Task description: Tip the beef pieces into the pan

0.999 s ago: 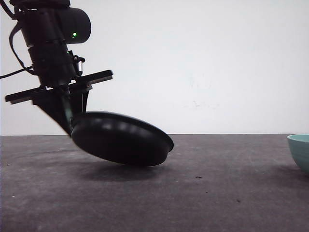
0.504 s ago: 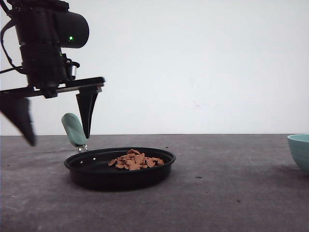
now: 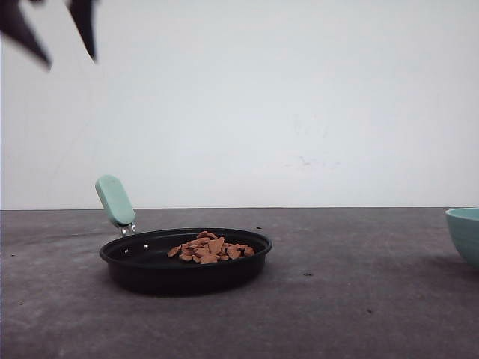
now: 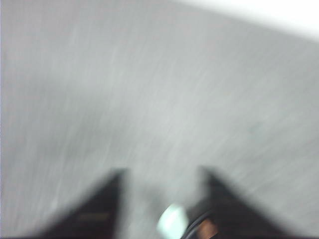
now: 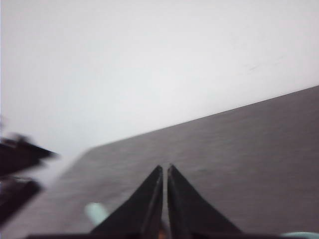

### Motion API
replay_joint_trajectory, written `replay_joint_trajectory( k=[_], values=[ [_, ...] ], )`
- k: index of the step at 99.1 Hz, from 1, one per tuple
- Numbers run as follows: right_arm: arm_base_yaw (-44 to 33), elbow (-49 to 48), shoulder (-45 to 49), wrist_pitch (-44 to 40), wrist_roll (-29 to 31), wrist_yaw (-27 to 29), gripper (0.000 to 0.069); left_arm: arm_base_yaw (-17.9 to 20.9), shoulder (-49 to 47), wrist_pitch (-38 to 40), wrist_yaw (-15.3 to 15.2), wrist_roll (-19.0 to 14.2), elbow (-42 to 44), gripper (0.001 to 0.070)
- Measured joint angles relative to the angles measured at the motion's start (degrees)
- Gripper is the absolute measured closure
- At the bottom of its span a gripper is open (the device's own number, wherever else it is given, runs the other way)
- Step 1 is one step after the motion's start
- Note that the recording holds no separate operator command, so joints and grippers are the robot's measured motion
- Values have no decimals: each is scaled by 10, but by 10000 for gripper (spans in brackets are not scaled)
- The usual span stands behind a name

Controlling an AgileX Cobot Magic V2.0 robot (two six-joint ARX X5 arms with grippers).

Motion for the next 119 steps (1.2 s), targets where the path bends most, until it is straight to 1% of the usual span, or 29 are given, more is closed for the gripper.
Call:
replay_joint_trajectory(
  k=[4,9,15,23,33,45,50,58,66,73,84,92,119],
  values=[
    [0,0,0,-16,-34,23,679,0,-25,9,0,7,0,611],
    [0,0,0,-39,-82,56,679,0,-56,14,0,21,0,654],
    [0,0,0,-68,-139,103,679,0,-95,29,0,41,-4,675],
    [0,0,0,-94,-202,155,679,0,-154,53,0,62,-29,683],
    [9,0,0,-94,-246,163,679,2,-242,70,0,79,-101,685],
    [24,0,0,-94,-283,162,679,10,-365,60,0,89,-231,685],
    [27,0,0,-94,-291,161,679,10,-422,51,0,88,-287,685],
    [31,0,0,-94,-297,161,679,10,-515,44,10,74,-360,685],
    [35,0,0,-95,-299,158,679,10,-584,45,10,70,-385,685],
    [38,0,0,-95,-299,157,679,10,-621,45,-4,73,-384,685],
    [38,0,0,-95,-299,157,679,10,-647,26,-15,92,-383,684],
    [38,0,0,-95,-299,157,679,10,-660,20,-15,99,-383,684],
    [38,0,0,-95,-299,157,679,10,-669,30,-15,105,-383,684]
  ],
)
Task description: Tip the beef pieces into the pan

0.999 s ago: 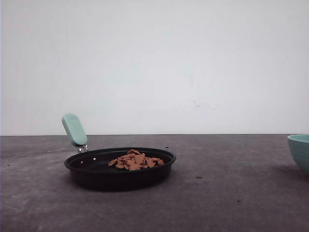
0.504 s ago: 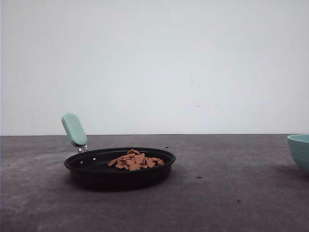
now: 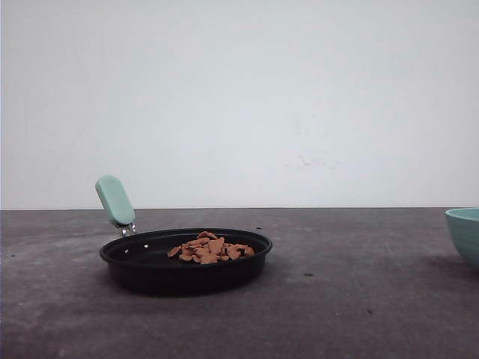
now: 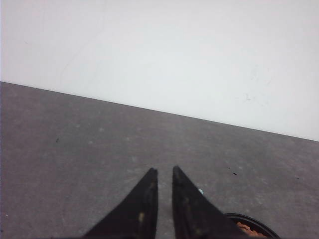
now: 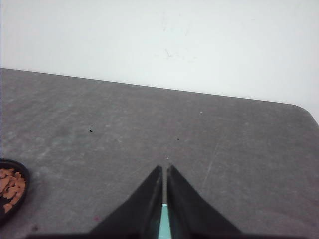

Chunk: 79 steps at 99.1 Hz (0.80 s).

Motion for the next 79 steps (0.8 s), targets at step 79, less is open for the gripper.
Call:
replay_joint_trajectory(
  k=[79],
  values=[
    [102,-97,-72,0,19,361,679,0,0,-2,0,0,0,684]
  ],
)
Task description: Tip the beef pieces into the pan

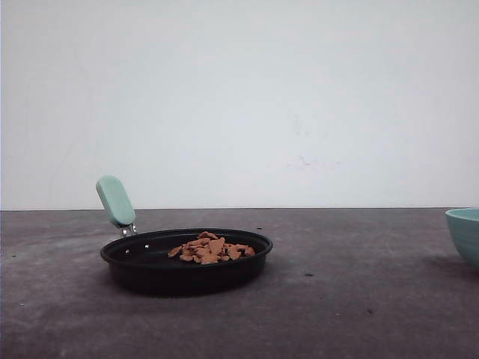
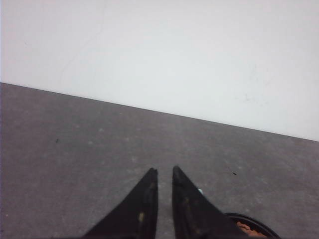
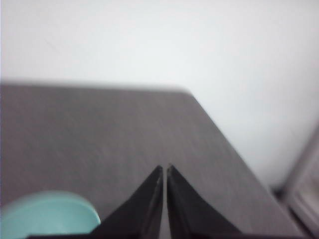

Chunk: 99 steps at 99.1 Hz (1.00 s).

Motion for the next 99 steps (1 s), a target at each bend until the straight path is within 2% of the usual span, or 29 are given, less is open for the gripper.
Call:
replay_joint_trajectory(
  k=[6,14,37,99],
  values=[
    [2,-38,1,0,24,-22,679,0,0,1,-1,0,0,684],
    [1,-79,1,12,43,-82,679,0,0,0,-1,0,0,684],
    [-4,-159,3,100,46,-207,679,0,0,0,-1,0,0,684],
    [-13,-160,2,102,35,-210,679,0,0,0,-1,1,0,684]
  ],
)
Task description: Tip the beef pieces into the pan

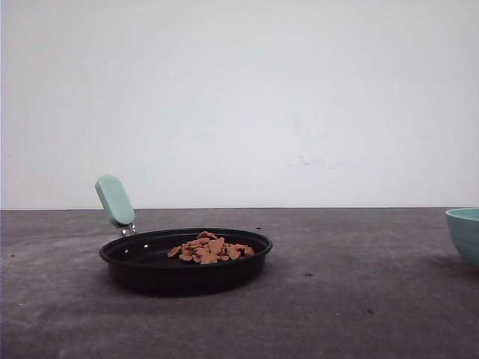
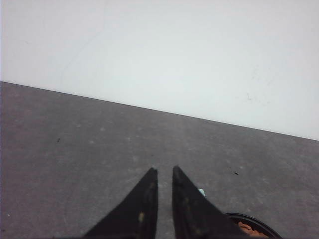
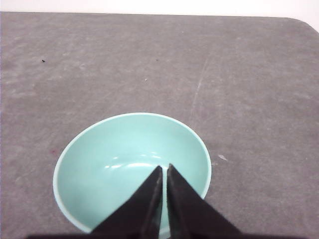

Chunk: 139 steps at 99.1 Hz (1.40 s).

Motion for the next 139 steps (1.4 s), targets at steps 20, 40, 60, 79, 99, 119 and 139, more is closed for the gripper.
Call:
replay_joint_trajectory(
  k=[20,40,60,79,99,119,139],
  values=[
    [0,0,0,0,0,0,679,0,0,0,0,0,0,684],
    [0,0,0,0,0,0,679,0,0,0,-7,24,0,684],
    [0,0,0,0,0,0,679,16,0,34,-44,101,-31,684],
    [0,0,0,0,0,0,679,59,-17,258,-52,116,-224,684],
    [0,0,0,0,0,0,679,110,-29,288,-10,44,-344,684],
    [0,0,0,0,0,0,679,146,-33,250,61,64,-344,684],
    [0,0,0,0,0,0,679,147,-34,249,75,109,-344,684]
  ],
)
